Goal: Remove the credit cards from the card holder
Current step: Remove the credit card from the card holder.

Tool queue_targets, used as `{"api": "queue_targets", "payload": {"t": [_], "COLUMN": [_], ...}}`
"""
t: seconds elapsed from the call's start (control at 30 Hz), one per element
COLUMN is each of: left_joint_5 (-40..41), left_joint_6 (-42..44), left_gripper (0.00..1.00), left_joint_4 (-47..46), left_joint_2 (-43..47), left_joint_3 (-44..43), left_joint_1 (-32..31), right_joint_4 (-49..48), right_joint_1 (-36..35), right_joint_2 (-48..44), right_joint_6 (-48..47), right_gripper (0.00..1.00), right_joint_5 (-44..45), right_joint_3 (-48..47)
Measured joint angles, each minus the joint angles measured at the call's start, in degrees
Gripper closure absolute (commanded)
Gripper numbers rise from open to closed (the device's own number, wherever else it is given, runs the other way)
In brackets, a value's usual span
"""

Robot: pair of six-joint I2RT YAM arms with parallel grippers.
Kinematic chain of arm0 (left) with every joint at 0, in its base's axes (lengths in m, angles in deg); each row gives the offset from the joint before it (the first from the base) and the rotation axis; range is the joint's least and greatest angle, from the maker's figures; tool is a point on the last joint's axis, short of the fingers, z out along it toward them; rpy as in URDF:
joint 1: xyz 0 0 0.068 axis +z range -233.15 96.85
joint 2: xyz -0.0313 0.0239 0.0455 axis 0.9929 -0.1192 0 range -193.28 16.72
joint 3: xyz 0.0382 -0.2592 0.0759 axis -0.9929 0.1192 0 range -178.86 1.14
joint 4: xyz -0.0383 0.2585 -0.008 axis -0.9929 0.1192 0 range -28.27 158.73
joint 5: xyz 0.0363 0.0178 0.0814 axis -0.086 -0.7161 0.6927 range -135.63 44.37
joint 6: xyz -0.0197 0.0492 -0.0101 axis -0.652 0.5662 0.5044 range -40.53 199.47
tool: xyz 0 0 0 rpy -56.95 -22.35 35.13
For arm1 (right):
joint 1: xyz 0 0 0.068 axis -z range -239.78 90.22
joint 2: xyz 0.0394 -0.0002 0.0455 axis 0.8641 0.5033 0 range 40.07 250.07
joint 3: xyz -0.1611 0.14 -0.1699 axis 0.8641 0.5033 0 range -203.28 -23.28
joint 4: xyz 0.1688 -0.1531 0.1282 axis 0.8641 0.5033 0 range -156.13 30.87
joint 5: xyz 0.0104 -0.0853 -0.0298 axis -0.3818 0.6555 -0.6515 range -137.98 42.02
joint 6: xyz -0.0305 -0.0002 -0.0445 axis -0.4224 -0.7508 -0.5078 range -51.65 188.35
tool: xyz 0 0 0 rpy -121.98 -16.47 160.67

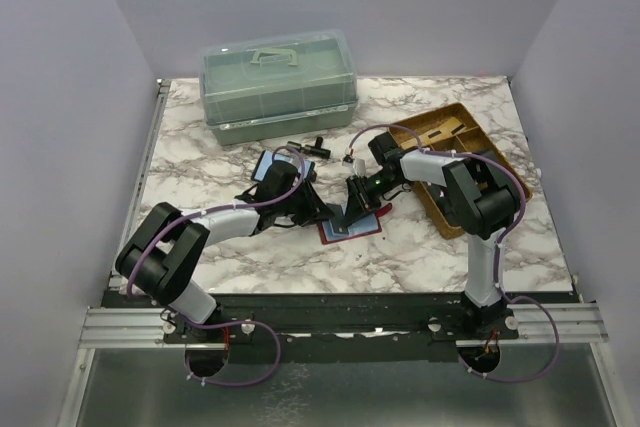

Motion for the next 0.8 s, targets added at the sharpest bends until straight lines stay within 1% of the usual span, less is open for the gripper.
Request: {"api": "queue_targets", "payload": {"t": [0.47,0.6,0.63,0.7,0.8], "left_joint_5": [-1.01,-1.81,-1.97,-2.16,-2.40], "left_joint_6": [0.02,0.02,0.02,0.02,0.02], "left_gripper": [0.72,0.73,0.73,0.74,0.74], "left_joint_4": [-0.48,-1.03,-1.03,-1.16,-1.38], "left_joint_2": [-0.35,-2.27,-2.62,-3.17,-3.23], "left_joint_3": [-0.07,-0.52,-0.61,-0.79,-0.90], "left_joint_1": [0.00,-0.11,-0.11,-0.11,-0.11], "right_joint_4": [0.00,0.17,0.28,0.55,0.76], "right_joint_1": [0.00,-0.02,-0.07,-0.17,-0.37], "right_joint_2": [0.00,0.00,0.00,-0.07,-0.72], "right_joint_6": [0.00,-0.02,-0.04,-0.07,-0.83], "right_gripper": [0.75,0.70,0.66,0.61,0.60], "right_joint_5": [-0.02,-0.17,-0.31,-0.55,-0.81], "right_joint_3": [0.00,-0.11,-0.20,-0.33,-0.33]}}
